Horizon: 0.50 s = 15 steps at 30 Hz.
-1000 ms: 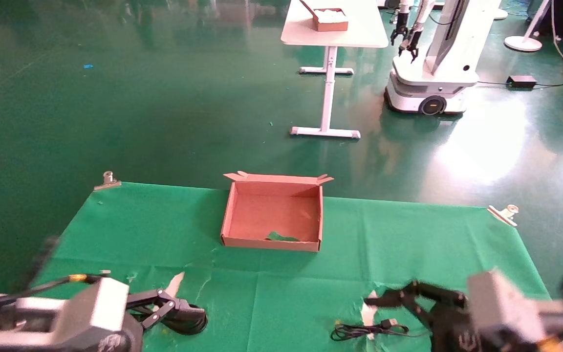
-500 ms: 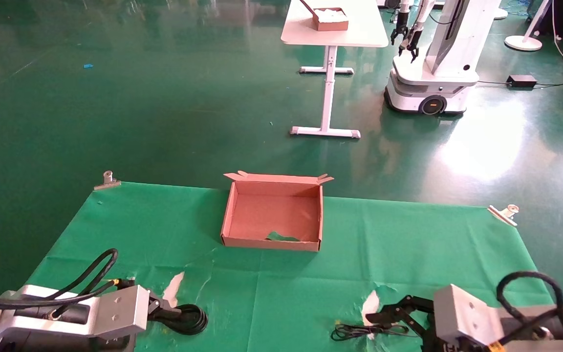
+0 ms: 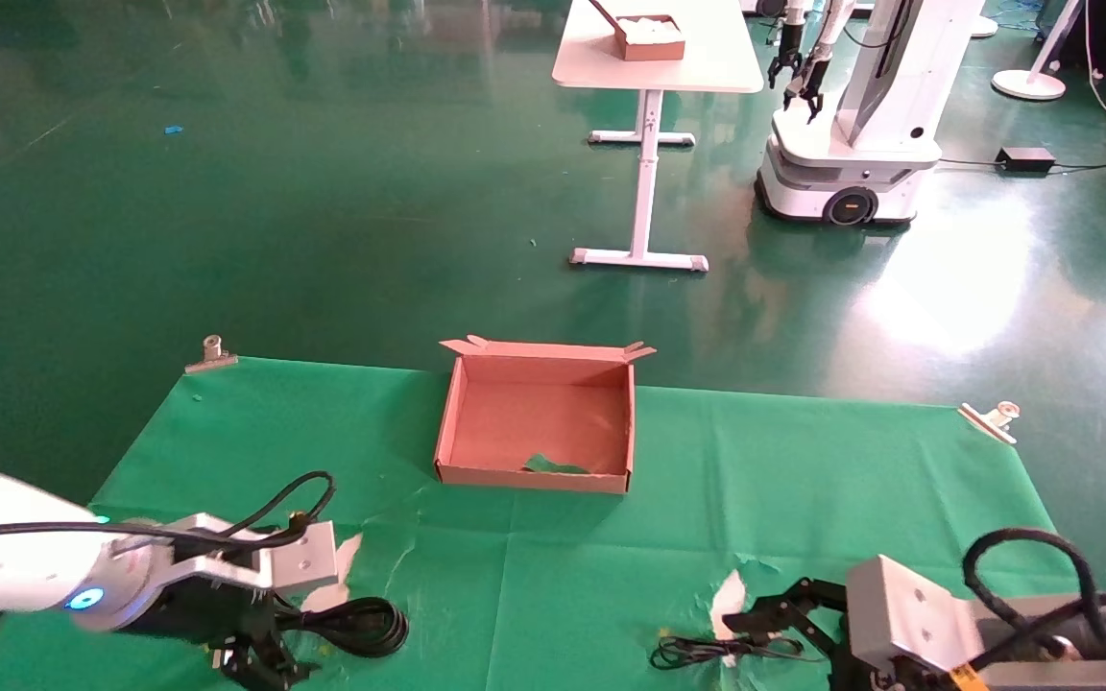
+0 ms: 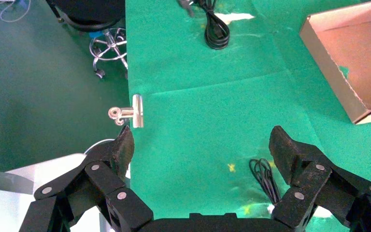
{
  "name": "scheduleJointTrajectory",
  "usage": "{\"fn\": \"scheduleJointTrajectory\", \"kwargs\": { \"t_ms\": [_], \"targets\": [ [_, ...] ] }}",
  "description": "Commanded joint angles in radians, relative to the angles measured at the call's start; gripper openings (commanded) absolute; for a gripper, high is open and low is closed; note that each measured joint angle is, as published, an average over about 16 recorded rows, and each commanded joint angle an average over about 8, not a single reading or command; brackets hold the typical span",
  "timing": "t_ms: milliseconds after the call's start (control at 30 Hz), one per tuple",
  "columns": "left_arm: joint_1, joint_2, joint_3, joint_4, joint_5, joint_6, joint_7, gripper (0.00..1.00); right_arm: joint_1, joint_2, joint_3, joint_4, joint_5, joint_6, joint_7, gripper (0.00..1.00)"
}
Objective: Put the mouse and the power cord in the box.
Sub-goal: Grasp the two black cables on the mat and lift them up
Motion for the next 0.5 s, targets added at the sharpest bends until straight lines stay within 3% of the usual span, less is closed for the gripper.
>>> {"fn": "scheduleJointTrajectory", "kwargs": {
  "t_ms": [33, 500],
  "targets": [
    [-0.013, 0.036, 0.022, 0.04, 0.061, -0.019, -0.016, 1.0, 0.001, 0.003, -0.001, 0.0, -0.004, 0.0, 0.007, 1.0],
    [-0.022, 0.127, 0.071, 0.163, 0.184, -0.096, -0.026, 1.0, 0.0, 0.017, -0.016, 0.006, -0.054, 0.002, -0.005, 1.0]
  ]
}}
